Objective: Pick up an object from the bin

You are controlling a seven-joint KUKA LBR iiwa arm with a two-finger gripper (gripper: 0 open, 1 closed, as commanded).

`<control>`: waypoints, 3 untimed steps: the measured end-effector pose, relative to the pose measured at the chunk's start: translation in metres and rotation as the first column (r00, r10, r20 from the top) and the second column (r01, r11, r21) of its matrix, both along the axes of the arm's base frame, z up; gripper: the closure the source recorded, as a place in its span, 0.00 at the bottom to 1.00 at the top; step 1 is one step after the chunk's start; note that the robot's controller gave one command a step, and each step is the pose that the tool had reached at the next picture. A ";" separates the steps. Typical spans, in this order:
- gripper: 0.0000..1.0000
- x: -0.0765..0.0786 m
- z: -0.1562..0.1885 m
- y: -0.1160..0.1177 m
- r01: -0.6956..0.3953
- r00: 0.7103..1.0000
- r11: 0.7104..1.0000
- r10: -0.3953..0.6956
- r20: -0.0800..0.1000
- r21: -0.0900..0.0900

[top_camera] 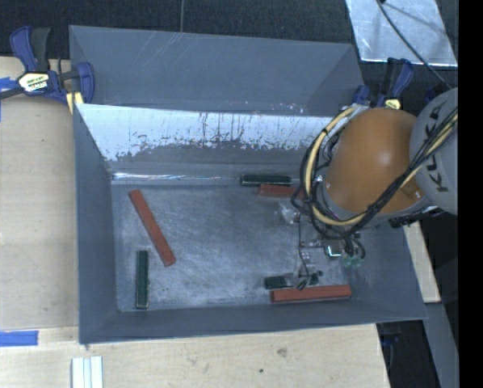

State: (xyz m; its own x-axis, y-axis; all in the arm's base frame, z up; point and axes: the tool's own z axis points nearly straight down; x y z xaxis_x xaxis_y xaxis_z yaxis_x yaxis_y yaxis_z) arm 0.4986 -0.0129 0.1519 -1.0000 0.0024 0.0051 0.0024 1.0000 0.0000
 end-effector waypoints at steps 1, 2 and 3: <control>0.00 0.009 0.043 0.018 0.048 0.999 0.999 -0.048 0.013 0.001; 0.00 -0.011 -0.082 -0.010 -0.106 0.994 0.994 0.106 0.003 0.000; 1.00 -0.010 -0.077 -0.010 -0.106 0.994 0.994 0.106 0.004 -0.001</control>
Offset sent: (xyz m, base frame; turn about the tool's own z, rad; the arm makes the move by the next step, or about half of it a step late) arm 0.0068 0.0172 0.0402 0.0491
